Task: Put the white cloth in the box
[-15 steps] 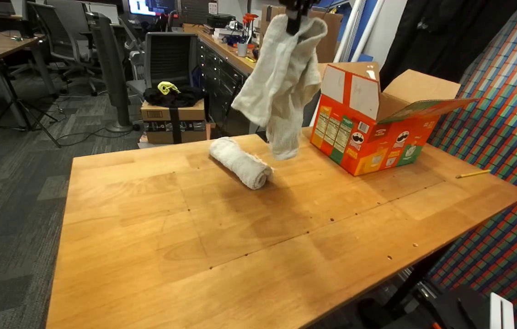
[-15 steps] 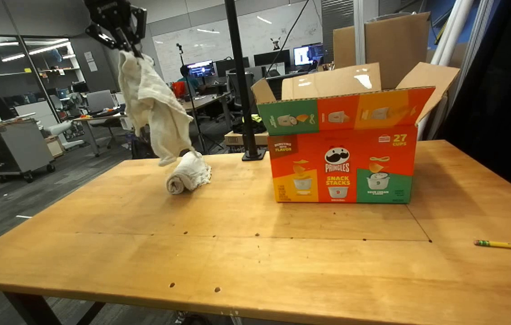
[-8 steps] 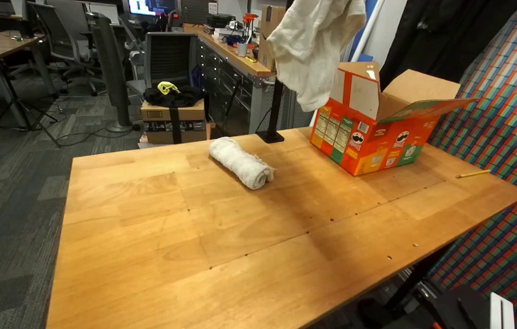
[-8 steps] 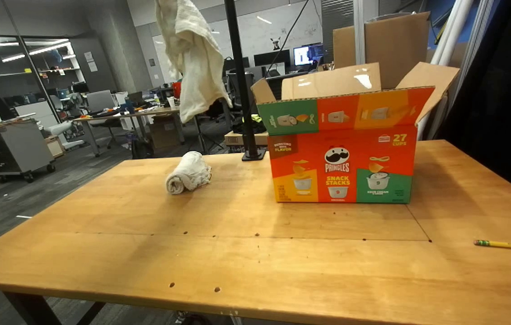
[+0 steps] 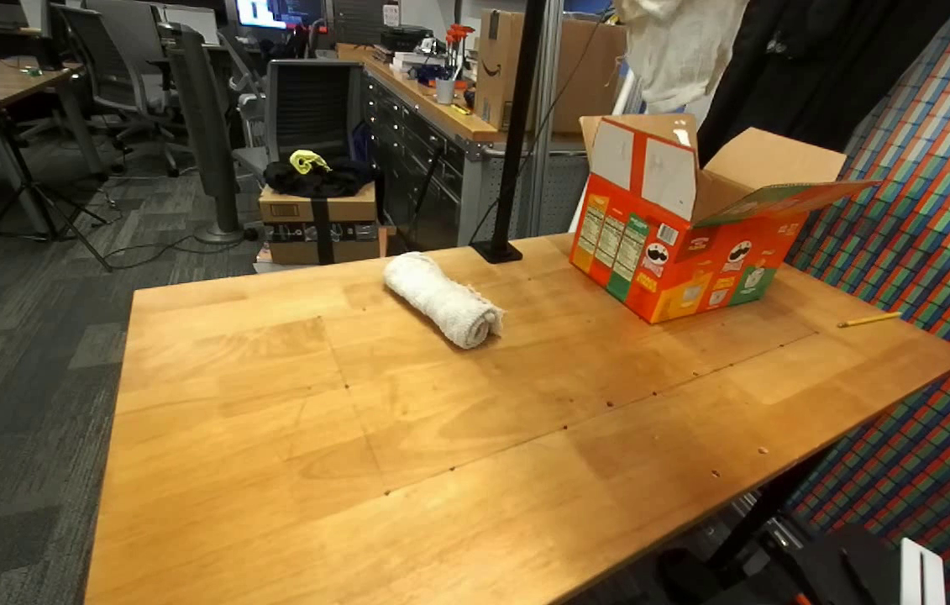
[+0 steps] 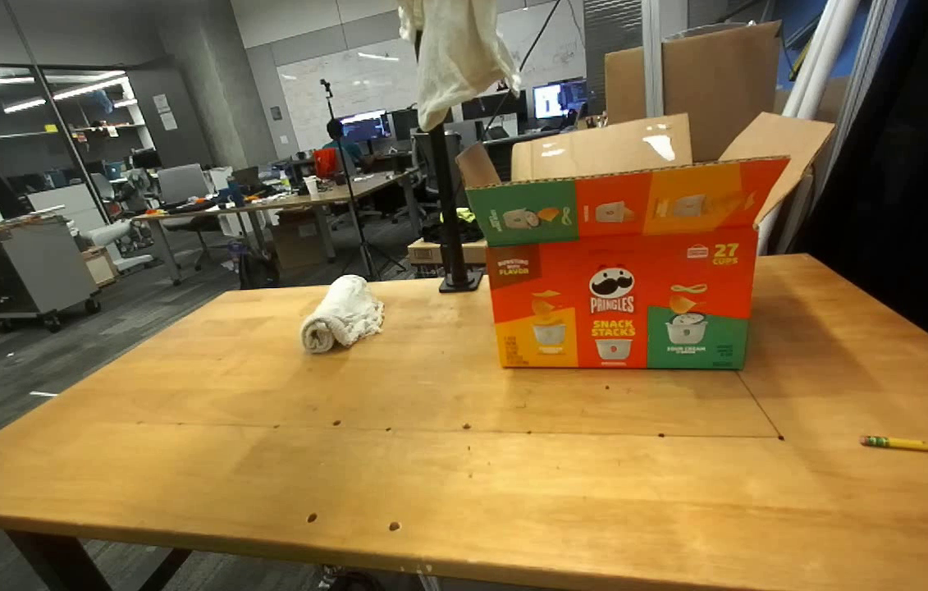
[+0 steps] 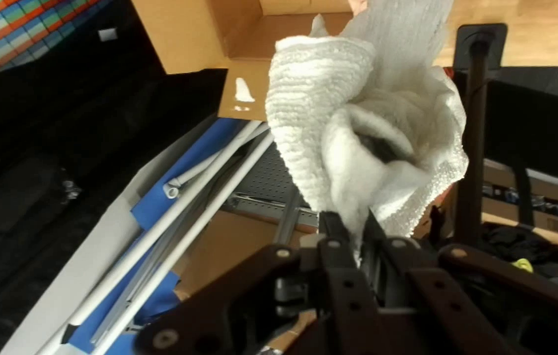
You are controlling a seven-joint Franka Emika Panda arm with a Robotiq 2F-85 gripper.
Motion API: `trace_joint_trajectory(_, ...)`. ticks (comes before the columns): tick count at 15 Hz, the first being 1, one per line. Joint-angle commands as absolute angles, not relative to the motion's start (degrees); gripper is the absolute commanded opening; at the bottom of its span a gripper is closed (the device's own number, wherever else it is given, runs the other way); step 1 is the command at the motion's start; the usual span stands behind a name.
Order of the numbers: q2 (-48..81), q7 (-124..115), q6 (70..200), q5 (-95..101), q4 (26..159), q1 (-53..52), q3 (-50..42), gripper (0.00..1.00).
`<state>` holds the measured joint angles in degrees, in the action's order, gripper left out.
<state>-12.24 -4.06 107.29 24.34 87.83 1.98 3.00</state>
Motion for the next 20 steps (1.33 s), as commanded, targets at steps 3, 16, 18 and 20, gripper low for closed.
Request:
trace_joint_trajectory(3, -13.4, -8.5, 107.5, 27.9, 87.1, 4.2, 1.9, 0.03)
trace_joint_trajectory(16, -22.8, -8.2, 115.2, 24.8, 119.9, 8.6, -6.2, 0.05)
trace_joint_trajectory(18, -19.8, -7.5, 113.2, 25.2, 116.8, 8.8, -5.7, 0.05)
trace_joint_trajectory(20, -20.6, -7.5, 113.9, 25.2, 118.7, 9.0, -5.8, 0.05)
